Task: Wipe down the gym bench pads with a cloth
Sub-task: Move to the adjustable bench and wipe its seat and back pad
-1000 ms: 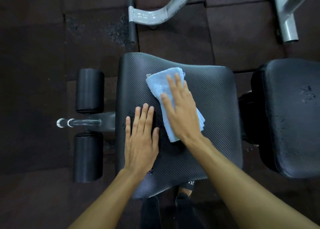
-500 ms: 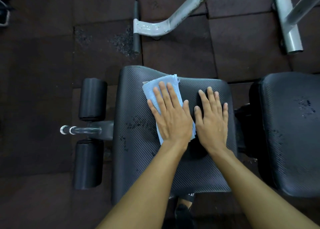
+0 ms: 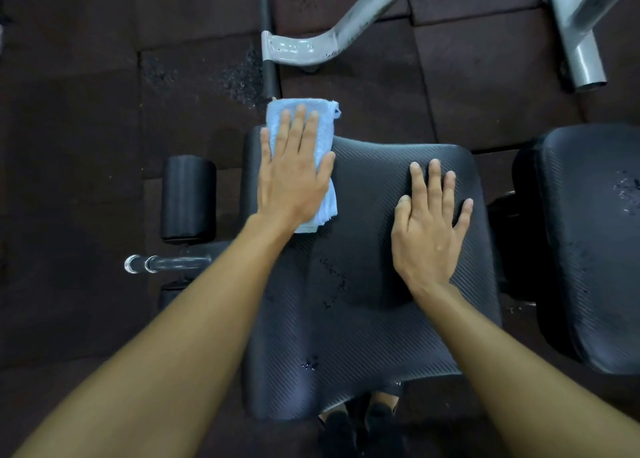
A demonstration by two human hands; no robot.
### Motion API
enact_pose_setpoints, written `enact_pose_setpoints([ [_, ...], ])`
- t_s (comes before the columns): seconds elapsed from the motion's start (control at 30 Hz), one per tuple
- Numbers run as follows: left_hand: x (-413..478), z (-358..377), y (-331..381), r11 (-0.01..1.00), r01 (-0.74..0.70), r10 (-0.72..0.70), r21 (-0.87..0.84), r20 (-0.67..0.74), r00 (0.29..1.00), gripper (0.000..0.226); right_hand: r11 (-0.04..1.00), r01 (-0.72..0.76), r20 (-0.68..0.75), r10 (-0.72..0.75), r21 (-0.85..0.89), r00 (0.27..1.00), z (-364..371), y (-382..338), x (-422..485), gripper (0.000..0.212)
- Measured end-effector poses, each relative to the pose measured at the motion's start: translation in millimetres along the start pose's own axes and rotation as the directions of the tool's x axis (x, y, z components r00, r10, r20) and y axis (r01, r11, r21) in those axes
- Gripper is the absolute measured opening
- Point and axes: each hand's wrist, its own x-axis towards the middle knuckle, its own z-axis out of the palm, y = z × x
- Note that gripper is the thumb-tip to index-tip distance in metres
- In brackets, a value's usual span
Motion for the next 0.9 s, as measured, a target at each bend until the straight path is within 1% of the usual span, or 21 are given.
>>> enact_pose_setpoints([
  [0.07,0.7,-7.2,-18.1,0.997,0.059,-0.059,-0.047,0.001,0.998,0.065,1.0,-0.003,-0.01,0.003,-0.02,1.0,0.5,-0.3,0.4,0.054],
  [0.13,-5.8,-11.6,-35.3,0.966,0.185,-0.185,-0.183,0.015,0.983,0.066,1.0,-0.006,-0.008,0.005,-0.027,1.0,0.7,-0.8,0.4,0.054],
  [0.2,-21.9,-12.9,-44.9,0.865,0.337,-0.343,-0.373,0.051,0.938,0.067,0.999,-0.004,-0.006,0.004,-0.035,1.0,0.8,-1.0,0.6,0.054],
  [0.23,-33.8,-12.1,-46.3,0.817,0.381,-0.394,-0.433,0.065,0.917,0.066,0.999,-0.004,-0.004,0.004,-0.036,1.0,0.8,-1.1,0.8,0.054],
  [0.27,-46.9,-11.0,-45.4,0.795,0.399,-0.419,-0.457,0.063,0.906,0.066,0.999,-0.004,-0.003,0.004,-0.036,1.0,0.8,-1.2,1.1,0.054],
  [0.33,-74.4,-7.6,-38.7,0.811,0.407,-0.427,-0.42,0.051,0.903,0.066,0.999,-0.004,-0.006,0.004,-0.038,1.0,1.2,-1.7,1.5,0.055],
  [0.37,-88.3,-4.9,-33.3,0.839,0.409,-0.422,-0.358,0.046,0.905,0.066,0.999,-0.003,-0.009,0.003,-0.038,1.0,1.9,-2.0,1.6,0.055],
  [0.43,-115.9,-0.1,-16.9,0.92,0.363,-0.367,-0.147,0.003,0.93,0.066,0.999,0.001,-0.01,-0.001,-0.032,1.0,2.5,-2.1,1.3,0.055],
  [0.5,-138.0,9.5,8.4,0.971,0.226,-0.222,0.077,-0.055,0.973,0.067,1.0,0.009,-0.009,-0.01,-0.026,1.0,2.4,-1.7,1.3,0.055],
  [0.53,-143.7,15.1,23.1,0.979,0.146,-0.14,0.139,-0.058,0.989,0.068,1.0,0.012,-0.007,-0.012,-0.022,1.0,1.8,-1.1,1.5,0.055],
  [0.6,-141.9,24.8,47.9,0.984,0.019,-0.014,0.179,-0.026,1.0,0.067,1.0,0.014,-0.004,-0.014,-0.016,1.0,1.7,0.3,2.0,0.055],
  [0.7,-127.5,28.9,62.6,0.976,-0.09,0.091,0.2,0.006,0.996,0.066,1.0,0.022,-0.012,-0.022,-0.021,1.0,3.0,1.6,1.6,0.054],
  [0.83,-123.7,25.9,48.4,0.985,-0.101,0.104,0.139,-0.014,0.994,0.063,1.0,0.024,0.006,-0.024,-0.003,1.0,1.4,2.7,1.9,0.054],
  [0.9,-126.5,22.6,37.9,0.993,-0.029,0.035,0.114,-0.045,0.998,0.063,1.0,0.028,0.017,-0.028,0.014,0.999,-0.7,3.7,2.9,0.055],
])
